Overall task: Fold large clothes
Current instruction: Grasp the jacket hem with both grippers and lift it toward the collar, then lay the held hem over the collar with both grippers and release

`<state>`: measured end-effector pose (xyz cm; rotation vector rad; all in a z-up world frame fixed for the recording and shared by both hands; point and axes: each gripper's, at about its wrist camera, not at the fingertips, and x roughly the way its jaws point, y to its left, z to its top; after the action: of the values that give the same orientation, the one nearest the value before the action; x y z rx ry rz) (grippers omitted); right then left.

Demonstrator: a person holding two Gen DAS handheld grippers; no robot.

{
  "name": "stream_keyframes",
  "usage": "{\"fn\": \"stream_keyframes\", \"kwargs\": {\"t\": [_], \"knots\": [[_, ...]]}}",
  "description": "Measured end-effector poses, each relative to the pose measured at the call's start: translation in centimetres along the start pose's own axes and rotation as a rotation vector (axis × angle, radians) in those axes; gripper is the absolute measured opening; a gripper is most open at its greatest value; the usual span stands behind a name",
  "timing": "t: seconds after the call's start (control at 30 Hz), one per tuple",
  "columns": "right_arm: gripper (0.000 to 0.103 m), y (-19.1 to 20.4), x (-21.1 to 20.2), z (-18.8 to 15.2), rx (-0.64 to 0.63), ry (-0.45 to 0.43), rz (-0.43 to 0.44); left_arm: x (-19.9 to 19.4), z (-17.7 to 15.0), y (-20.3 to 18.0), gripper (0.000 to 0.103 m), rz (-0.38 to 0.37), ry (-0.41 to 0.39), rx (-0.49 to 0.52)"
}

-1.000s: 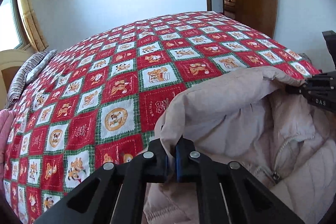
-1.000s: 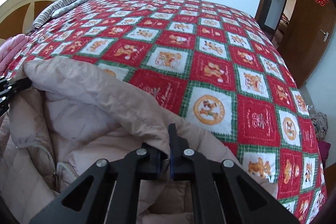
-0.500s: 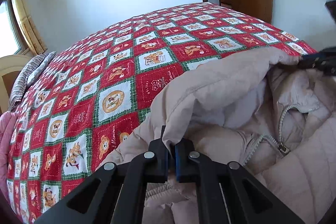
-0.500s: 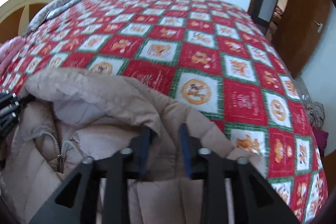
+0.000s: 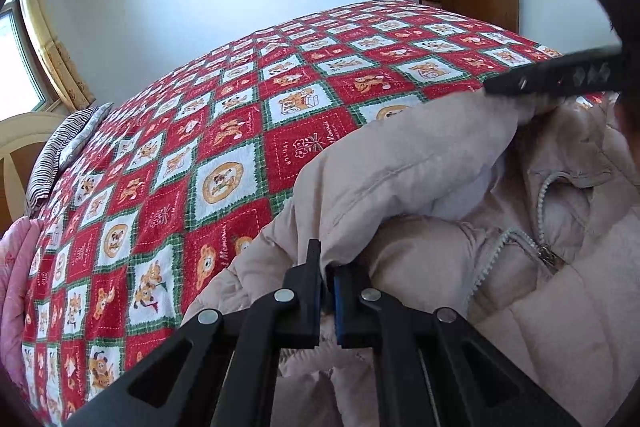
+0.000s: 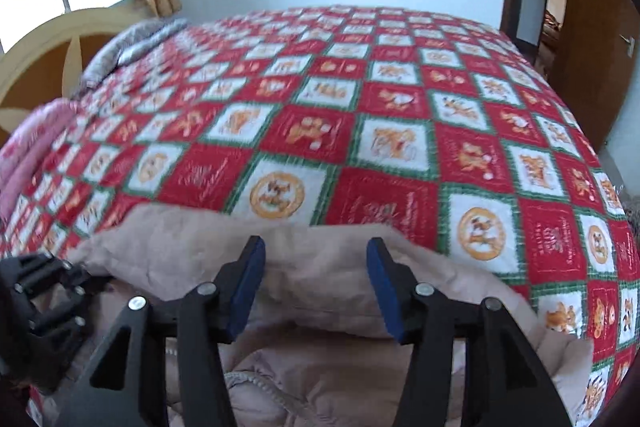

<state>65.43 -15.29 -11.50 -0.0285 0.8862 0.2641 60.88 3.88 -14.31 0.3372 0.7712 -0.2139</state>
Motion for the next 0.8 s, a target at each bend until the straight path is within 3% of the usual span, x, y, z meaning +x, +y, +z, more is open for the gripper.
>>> {"fn": "stream_keyframes", "kwargs": {"t": [0.1,0.27,0.3,0.33,0.4,0.43,0.6,0.8], "knots": [[0.056,0.5,0.5,-1.2,-0.037,0.021,-0.019,-2.4,0.0,0.1,0.005,-0.006,-0.033,0.002],[0.056,0.1,0.9,-2.2,-0.028,0.020,-0.030,-6.4,1.3,1.4,0.008,-0.065,-0.168,-0.073],[0.056,0.1,1.1,-2.2,-0.028,0.022,-0.032,-6.5,2.0,1.6,0.025,-0.068,-0.181,-0.098],[0.056,0.1,1.2,-2.2,-0.031,0.025,-0.034,-6.3,2.7,1.8,0.063,-0.062,-0.190,-0.119],[0.056,0.2,1.3,-2.4,-0.038,0.025,-0.041,-5.7,4.2,1.8,0.095,-0.010,-0.228,-0.170],[0.056,0.2,1.4,-2.6,-0.044,0.027,-0.046,-5.3,4.7,1.7,0.095,-0.015,-0.249,-0.186],[0.056,-0.3,1.7,-3.0,-0.030,0.018,-0.052,-1.3,6.8,-0.8,0.095,0.010,-0.168,-0.166],[0.054,-0.6,1.9,-3.5,-0.021,0.002,-0.048,1.8,5.9,-3.1,0.091,0.022,-0.110,-0.110]]}}
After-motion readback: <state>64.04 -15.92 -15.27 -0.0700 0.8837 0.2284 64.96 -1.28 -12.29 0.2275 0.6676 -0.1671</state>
